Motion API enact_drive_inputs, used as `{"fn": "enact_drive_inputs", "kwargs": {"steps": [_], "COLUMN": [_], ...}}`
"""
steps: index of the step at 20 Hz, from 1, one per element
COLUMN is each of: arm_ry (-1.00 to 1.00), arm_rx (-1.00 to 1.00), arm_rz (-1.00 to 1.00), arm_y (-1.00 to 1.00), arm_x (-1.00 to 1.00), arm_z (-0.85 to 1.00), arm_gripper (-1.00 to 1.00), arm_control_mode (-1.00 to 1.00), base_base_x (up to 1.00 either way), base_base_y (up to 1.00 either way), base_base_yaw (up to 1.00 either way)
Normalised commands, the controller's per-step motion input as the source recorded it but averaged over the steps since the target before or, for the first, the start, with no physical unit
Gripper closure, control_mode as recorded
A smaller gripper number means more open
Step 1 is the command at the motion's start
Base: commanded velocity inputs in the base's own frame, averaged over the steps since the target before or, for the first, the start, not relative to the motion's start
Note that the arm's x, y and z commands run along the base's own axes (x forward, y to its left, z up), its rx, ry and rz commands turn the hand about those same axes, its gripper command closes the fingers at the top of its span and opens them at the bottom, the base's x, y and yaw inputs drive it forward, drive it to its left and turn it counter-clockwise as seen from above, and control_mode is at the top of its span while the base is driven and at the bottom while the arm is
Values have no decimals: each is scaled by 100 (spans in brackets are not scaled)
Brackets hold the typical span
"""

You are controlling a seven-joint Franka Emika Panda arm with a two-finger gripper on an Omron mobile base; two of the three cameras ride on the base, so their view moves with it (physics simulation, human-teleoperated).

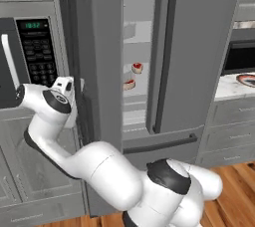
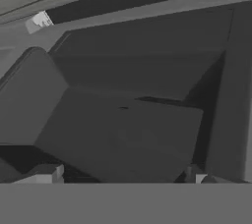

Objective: Place the steak on the counter behind the older steak on the same shelf of the fridge to maintain FIFO order. Close the fridge door when finished.

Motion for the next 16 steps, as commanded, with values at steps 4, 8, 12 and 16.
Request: {"fn": "enact_drive_inputs", "kwargs": {"steps": [4,8,12,16], "arm_ry": [-3,-7,-11,-11], "arm_rx": [14,13,12,11], "arm_rz": [-1,0,0,0], "arm_y": [-100,-100,-91,-44], "arm_x": [0,0,10,39], "arm_z": [0,0,0,0], "arm_gripper": [-100,-100,-100,-100], "arm_control_mode": [-100,-100,-100,-100], "base_base_x": [0,0,0,0], "base_base_y": [0,0,0,0], "base_base_yaw": [0,0,0,0]}}
